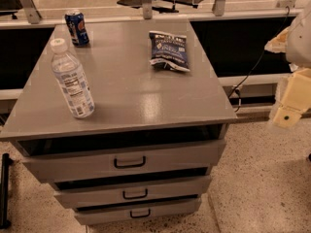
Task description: Move blue chip bag near pepsi can
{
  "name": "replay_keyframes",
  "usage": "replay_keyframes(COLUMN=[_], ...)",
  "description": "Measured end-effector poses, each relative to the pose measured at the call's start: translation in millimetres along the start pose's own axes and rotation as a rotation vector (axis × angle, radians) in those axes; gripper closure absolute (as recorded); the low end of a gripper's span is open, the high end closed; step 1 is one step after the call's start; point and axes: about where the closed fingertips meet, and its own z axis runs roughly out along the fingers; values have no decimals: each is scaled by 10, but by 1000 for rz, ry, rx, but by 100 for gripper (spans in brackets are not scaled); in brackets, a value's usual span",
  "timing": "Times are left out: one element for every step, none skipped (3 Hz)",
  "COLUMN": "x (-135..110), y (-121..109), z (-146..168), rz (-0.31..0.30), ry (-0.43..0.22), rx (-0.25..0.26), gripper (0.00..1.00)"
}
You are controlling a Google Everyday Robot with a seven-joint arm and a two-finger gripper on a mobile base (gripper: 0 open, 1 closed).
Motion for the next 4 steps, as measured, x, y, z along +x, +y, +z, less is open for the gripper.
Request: replay_keyframes(x=[0, -35, -219, -451], y=[0, -54, -361, -759], z=[0, 9, 184, 505], rz=[0, -2, -36, -63], ry=[0, -20, -88, -175], rx=[0, 8, 26, 47], gripper=[0, 0, 0, 0])
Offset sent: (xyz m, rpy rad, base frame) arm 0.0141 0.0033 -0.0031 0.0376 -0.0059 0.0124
